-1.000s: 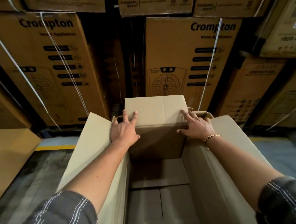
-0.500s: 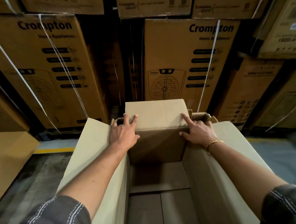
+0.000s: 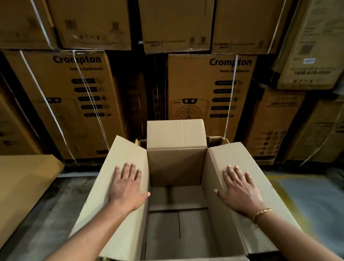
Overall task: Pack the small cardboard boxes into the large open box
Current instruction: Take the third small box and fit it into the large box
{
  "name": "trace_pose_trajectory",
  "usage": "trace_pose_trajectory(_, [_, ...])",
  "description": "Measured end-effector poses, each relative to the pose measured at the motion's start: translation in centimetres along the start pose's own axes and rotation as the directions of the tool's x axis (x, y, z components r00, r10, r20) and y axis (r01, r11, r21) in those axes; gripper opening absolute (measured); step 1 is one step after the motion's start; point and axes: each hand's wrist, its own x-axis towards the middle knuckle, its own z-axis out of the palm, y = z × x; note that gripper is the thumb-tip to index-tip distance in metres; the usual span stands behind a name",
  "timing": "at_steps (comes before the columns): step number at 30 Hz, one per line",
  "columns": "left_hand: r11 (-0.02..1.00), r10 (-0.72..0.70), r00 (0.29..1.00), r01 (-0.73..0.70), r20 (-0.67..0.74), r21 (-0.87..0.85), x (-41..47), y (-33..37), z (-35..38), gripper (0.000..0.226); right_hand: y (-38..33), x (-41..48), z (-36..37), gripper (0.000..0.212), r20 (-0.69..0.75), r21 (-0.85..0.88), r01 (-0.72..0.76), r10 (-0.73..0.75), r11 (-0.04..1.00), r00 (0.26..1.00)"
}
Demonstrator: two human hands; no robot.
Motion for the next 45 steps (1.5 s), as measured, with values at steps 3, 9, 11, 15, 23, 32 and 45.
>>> trace_pose_trajectory(3, [0.999,-0.048,0.998,0.047,-0.031,-0.008,-5.5,-0.9,-0.3,0.092,0.7,-5.1,-0.2,0.085,-0.029,0.003,0.000,0.000,1.000,1.000])
trace_pose_trajectory(9, [0.984,-0.161,0.986,0.157,-0.033,-0.086,-13.1,-3.1,0.0,0.089,2.7,-11.4,-0.4,0.084,-0.036,0.031,-0.105,0.106,0.994,0.994])
trace_pose_trajectory(11, [0.978,-0.161,0.985,0.152,-0.056,-0.143,-14.6,-3.2,0.7,0.090,3.3,-13.1,-0.3,0.083,-0.039,0.054,-0.133,0.135,0.990,0.990])
trace_pose_trajectory(15, [0.953,-0.168,0.985,0.151,-0.046,-0.261,-15.8,-2.9,1.6,0.092,3.6,-14.8,-0.1,0.085,-0.078,0.067,-0.152,0.157,0.986,0.984])
trace_pose_trajectory(23, [0.964,-0.147,0.984,0.119,-0.103,-0.238,-15.9,-3.8,-1.1,0.098,3.8,-14.6,-3.0,0.088,-0.057,0.110,-0.108,0.114,0.988,0.992])
trace_pose_trajectory(32, [0.927,-0.214,0.938,0.107,-0.272,-0.360,-16.4,-7.4,-3.5,0.094,3.4,-12.4,-10.0,0.086,-0.150,0.242,-0.108,0.147,0.964,0.978])
trace_pose_trajectory(45, [0.755,-0.429,0.854,0.160,-0.294,-0.635,-23.7,-25.2,1.4,0.085,-21.0,-6.8,-15.6,0.098,-0.166,0.454,0.344,-0.302,0.822,0.939])
